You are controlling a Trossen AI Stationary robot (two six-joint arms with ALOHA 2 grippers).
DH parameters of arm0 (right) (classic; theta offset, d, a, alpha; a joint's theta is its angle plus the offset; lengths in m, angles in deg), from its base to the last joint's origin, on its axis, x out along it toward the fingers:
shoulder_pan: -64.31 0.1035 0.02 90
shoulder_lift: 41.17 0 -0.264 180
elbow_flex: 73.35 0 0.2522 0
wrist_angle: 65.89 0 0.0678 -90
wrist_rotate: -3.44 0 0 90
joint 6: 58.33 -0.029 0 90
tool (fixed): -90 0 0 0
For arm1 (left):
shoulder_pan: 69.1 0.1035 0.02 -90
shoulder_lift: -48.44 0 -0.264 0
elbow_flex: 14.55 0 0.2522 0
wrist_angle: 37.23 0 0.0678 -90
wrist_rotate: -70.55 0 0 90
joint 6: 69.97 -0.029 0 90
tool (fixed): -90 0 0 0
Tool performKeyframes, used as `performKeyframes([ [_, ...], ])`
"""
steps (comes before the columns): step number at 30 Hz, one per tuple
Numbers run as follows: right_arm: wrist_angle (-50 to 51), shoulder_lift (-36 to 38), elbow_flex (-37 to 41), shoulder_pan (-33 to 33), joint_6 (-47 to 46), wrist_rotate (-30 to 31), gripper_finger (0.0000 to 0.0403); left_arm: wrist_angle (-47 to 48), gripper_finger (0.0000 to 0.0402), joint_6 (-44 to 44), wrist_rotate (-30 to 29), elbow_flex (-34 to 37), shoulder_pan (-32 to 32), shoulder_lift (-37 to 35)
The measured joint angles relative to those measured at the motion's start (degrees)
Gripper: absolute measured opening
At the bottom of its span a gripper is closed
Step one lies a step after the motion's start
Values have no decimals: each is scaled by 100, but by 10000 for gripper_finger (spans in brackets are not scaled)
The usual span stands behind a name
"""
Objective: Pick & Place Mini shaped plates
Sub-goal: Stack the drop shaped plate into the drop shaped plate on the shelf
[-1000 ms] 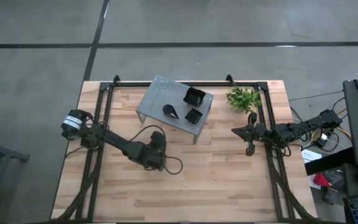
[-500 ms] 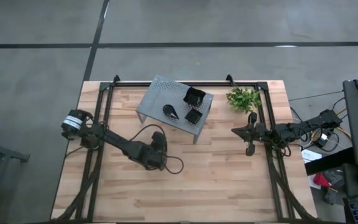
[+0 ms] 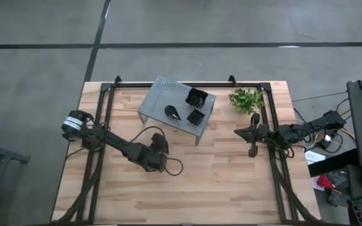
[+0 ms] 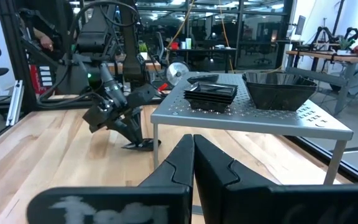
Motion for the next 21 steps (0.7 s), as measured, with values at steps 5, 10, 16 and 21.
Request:
performKeyframes([
  [5,0,0,0,-1,-4,0,8,-73,71,-29,-120,-20,13,10],
  [10,0,1,0,0,-9,0,8,-164,71,-29,-138,-13,13,11],
  [16,0,1,0,0,-1,0,8,-273,71,-29,-146,-13,13,11],
  [21,0,0,0,0,0,0,8,-269,71,-29,-151,-13,13,11],
])
